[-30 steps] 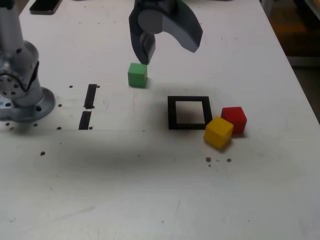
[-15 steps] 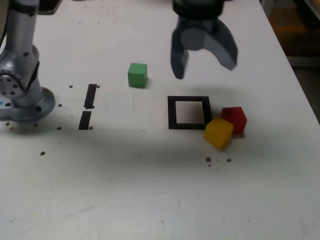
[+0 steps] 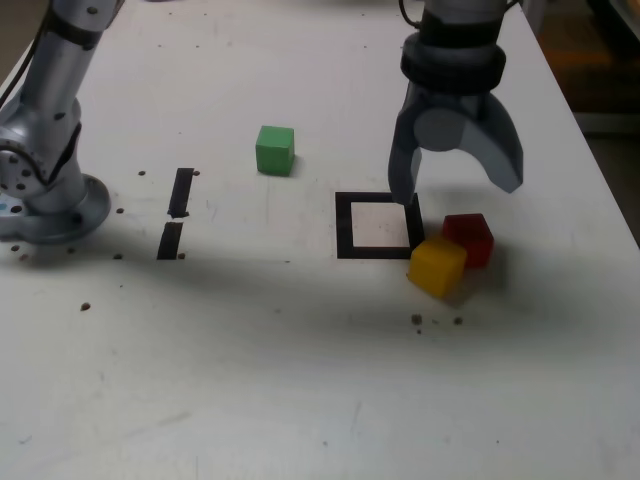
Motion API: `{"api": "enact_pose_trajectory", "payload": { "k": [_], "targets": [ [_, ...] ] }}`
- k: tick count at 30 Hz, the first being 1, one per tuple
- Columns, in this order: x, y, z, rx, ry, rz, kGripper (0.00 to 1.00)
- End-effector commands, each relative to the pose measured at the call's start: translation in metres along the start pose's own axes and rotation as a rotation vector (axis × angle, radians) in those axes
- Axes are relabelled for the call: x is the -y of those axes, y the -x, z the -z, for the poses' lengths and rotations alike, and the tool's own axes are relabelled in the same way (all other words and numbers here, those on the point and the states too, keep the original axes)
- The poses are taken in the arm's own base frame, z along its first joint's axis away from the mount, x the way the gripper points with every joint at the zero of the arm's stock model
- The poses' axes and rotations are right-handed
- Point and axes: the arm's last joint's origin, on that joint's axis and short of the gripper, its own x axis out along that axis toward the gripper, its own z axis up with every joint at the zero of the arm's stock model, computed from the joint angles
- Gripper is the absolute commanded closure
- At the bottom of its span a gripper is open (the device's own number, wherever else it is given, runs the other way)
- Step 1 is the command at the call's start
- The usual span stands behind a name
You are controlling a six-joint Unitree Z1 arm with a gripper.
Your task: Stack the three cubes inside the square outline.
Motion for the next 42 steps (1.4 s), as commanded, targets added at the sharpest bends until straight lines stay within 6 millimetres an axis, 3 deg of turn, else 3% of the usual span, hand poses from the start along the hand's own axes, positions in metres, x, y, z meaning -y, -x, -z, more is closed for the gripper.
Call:
{"api": "enact_pose_trajectory", "payload": {
  "k": [1, 17, 34, 42],
  "targets": [
    [0.000, -0.002, -0.002, -0.003, 0.005, 0.002, 0.01],
    [-0.005, -0.026, -0.020, -0.031, 0.023, 0.027, 0.01],
    [0.018, -0.045, -0.036, -0.025, 0.003, 0.057, 0.01],
    [0.043, -0.046, -0.040, -0.014, -0.010, 0.049, 0.01]
  ]
}}
